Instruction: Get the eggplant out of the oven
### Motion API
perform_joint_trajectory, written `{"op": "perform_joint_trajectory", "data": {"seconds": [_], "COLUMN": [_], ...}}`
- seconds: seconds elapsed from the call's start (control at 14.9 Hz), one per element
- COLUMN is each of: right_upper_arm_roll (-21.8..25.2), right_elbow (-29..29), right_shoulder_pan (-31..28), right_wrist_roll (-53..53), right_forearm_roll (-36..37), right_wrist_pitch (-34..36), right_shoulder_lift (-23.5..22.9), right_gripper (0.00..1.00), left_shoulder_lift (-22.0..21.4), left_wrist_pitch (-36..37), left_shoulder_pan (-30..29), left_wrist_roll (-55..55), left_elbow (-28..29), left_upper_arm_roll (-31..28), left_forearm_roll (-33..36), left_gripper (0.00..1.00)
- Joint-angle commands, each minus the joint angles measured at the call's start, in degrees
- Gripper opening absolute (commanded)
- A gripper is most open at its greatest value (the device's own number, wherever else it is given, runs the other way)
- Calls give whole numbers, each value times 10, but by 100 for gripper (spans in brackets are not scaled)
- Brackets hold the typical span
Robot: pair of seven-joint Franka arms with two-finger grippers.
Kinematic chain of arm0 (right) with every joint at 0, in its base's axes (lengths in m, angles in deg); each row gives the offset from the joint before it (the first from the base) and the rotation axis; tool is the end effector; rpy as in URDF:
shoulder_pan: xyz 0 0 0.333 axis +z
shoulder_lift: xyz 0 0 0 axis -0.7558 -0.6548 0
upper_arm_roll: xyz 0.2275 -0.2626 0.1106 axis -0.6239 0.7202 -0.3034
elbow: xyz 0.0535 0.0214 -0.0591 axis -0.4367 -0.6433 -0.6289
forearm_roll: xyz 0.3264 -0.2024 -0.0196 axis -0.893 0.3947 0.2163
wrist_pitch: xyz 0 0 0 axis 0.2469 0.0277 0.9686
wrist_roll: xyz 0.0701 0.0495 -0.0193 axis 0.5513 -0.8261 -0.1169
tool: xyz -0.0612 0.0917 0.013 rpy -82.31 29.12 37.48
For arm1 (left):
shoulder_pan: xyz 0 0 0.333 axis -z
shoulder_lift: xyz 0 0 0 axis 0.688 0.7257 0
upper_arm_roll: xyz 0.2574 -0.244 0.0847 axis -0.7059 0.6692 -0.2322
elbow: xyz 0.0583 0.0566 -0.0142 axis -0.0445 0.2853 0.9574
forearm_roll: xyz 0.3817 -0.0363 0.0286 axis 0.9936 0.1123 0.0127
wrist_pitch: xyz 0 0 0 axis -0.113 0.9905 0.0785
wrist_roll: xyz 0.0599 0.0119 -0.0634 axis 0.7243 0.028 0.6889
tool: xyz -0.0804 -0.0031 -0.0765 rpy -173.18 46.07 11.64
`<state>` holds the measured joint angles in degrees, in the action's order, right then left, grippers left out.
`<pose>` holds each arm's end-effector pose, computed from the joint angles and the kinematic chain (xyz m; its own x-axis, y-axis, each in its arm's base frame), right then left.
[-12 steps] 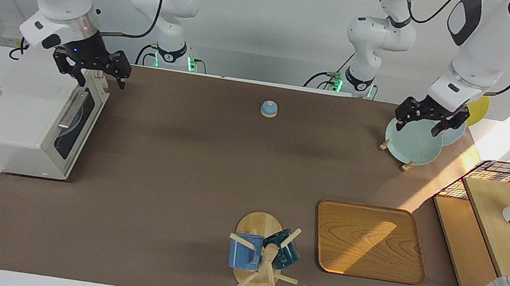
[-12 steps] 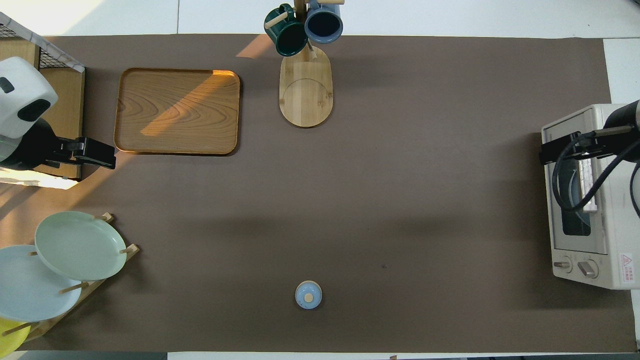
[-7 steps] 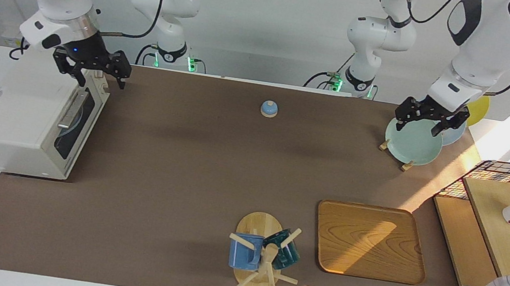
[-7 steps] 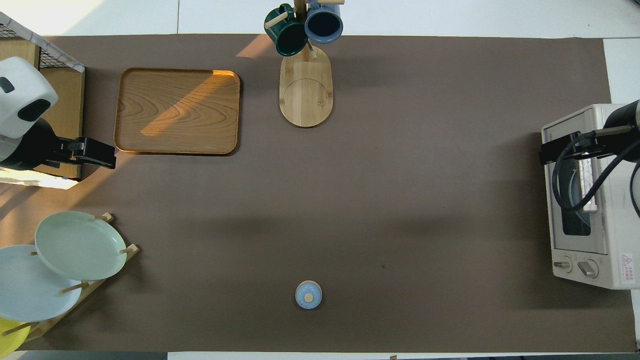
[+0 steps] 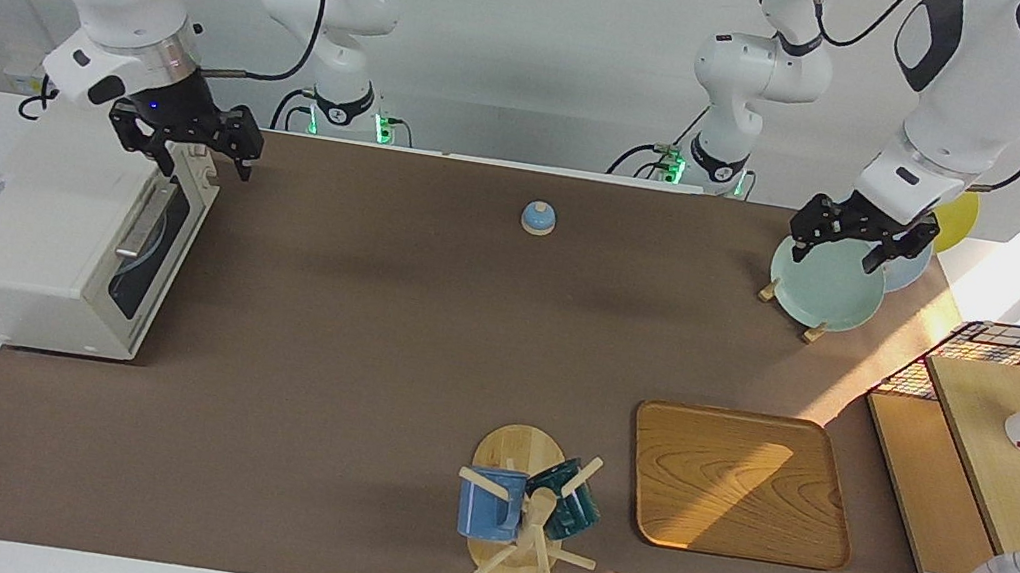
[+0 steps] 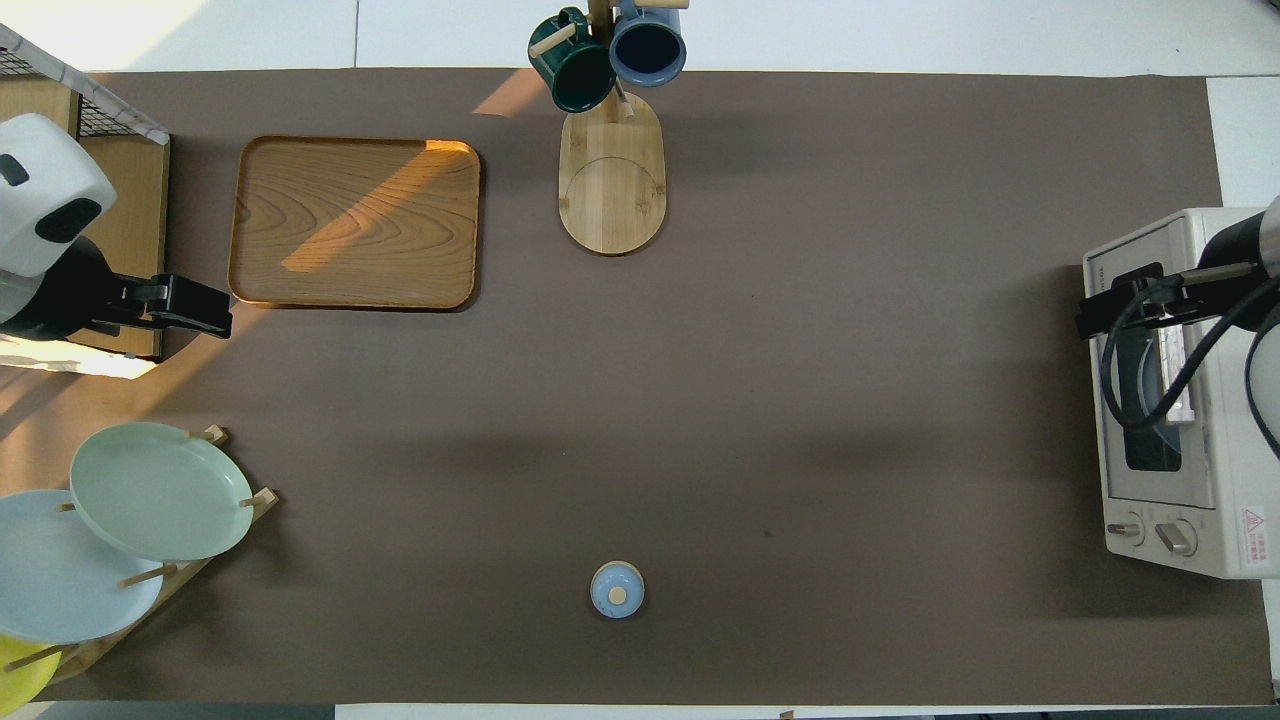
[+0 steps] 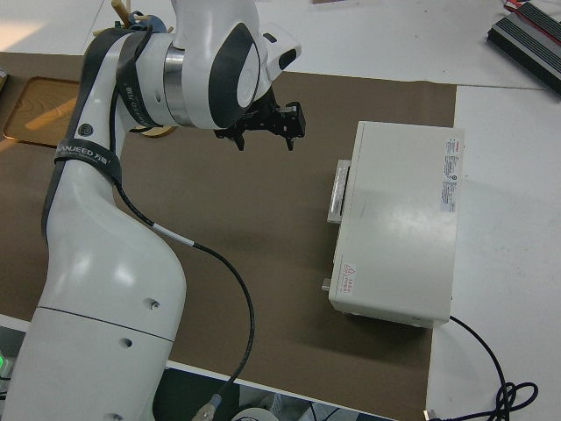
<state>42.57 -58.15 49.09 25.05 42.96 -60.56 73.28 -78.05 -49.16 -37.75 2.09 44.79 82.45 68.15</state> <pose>0.5402 -0.0126 0.6237 0.9904 0.1254 -0.0575 0.1253 -0.9921 -0.0045 0.5316 -0.0793 0.6393 0.9939 -0.1029 -0.0385 -0.1027 -0.9947 0.0073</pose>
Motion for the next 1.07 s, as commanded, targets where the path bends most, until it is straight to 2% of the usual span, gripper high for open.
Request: {"op": "perform_joint_trajectory", "data": {"seconds": [0.0,0.2,0.33,0.47,1.0], "right_upper_arm_roll": [0,2,1,1,1], "right_elbow": [-55,-94,-129,-145,-190], "right_shoulder_pan": [-31,-46,-45,-44,-51], "right_wrist_roll": [34,48,17,8,15], "right_forearm_roll": [-7,10,81,120,154], "right_wrist_pitch": [-39,-73,-117,-135,-176], "right_shoulder_lift": [32,30,26,16,5], "right_gripper": [0,0,0,0,0], "left_shoulder_lift": [-3,-3,-3,-3,-3], "left_wrist_pitch": [4,4,4,4,4], "left_shoulder_pan": [-3,-3,-3,-3,-3], "left_wrist_roll": [-2,-2,-3,-2,-2], "left_elbow": [-3,-3,-3,-3,-3], "left_upper_arm_roll": [2,2,1,1,2], "left_forearm_roll": [9,10,10,9,9], "left_gripper": [100,100,100,100,100]}}
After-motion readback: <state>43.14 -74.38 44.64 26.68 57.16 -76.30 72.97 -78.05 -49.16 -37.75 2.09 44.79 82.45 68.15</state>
